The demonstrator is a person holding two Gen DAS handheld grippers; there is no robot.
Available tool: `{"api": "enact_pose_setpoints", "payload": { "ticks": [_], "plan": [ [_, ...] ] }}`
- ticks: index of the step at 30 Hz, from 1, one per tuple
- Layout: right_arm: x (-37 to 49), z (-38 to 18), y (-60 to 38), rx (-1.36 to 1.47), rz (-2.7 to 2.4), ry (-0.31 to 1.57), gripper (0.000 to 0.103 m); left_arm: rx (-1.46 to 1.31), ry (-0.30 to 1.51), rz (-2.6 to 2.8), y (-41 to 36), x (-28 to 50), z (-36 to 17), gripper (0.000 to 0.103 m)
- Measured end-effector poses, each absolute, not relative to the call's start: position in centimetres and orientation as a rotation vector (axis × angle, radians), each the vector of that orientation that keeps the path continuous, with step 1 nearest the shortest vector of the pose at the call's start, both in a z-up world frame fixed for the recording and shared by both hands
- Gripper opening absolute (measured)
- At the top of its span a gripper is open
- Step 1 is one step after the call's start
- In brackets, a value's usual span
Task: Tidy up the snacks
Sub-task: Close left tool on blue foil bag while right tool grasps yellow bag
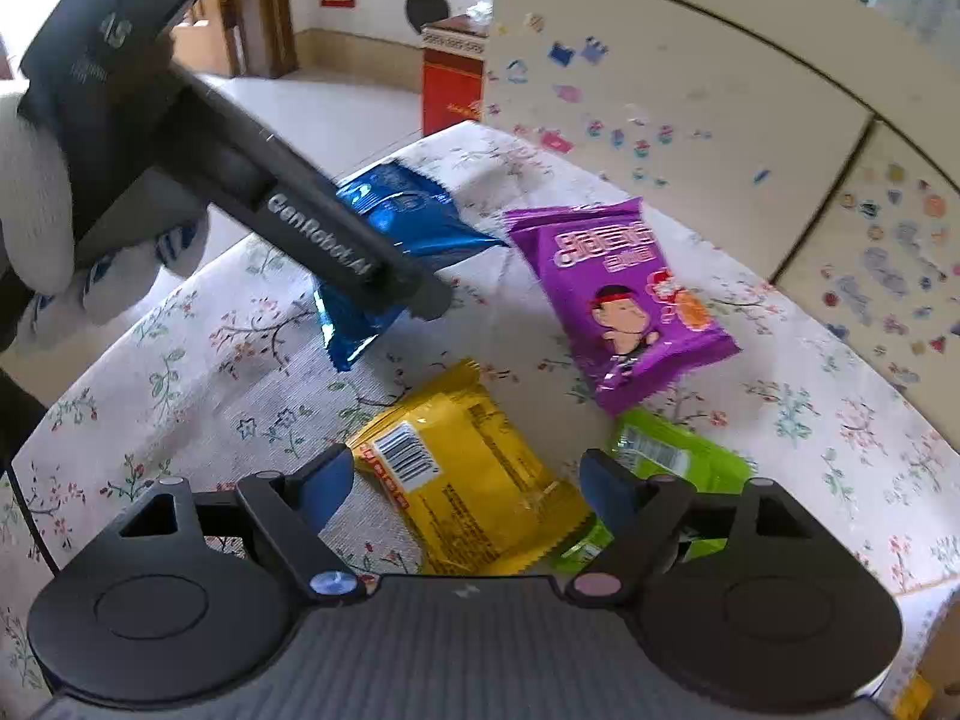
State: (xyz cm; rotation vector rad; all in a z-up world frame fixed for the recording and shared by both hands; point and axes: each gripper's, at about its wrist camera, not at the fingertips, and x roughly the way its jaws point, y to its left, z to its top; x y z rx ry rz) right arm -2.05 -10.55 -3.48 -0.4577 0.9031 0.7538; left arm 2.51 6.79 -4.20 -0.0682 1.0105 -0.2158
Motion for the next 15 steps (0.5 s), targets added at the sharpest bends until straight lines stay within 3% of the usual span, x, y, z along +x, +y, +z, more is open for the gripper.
{"api": "enact_pose_setpoints", "payload": {
  "ticks": [7, 9, 13, 15],
  "plan": [
    [-1.7, -4.4, -10.1, -0.441, 0.734, 0.918, 0.091, 0.022, 1.011, -0.22, 5.3, 3.0, -4.7, 0.074],
    [-1.6, -4.2, -10.3, -0.411, 0.736, 0.937, 0.085, 0.052, 1.007, -0.208, 5.0, 2.9, -4.8, 0.071],
    [-1.7, -3.8, -10.4, -0.382, 0.723, 0.94, 0.058, 0.047, 0.997, -0.194, 5.2, 2.7, -4.5, 0.065],
    [-1.9, -3.8, -10.4, -0.38, 0.711, 0.939, 0.057, 0.035, 0.985, -0.191, 5.4, 2.5, -4.2, 0.063]
  ]
}}
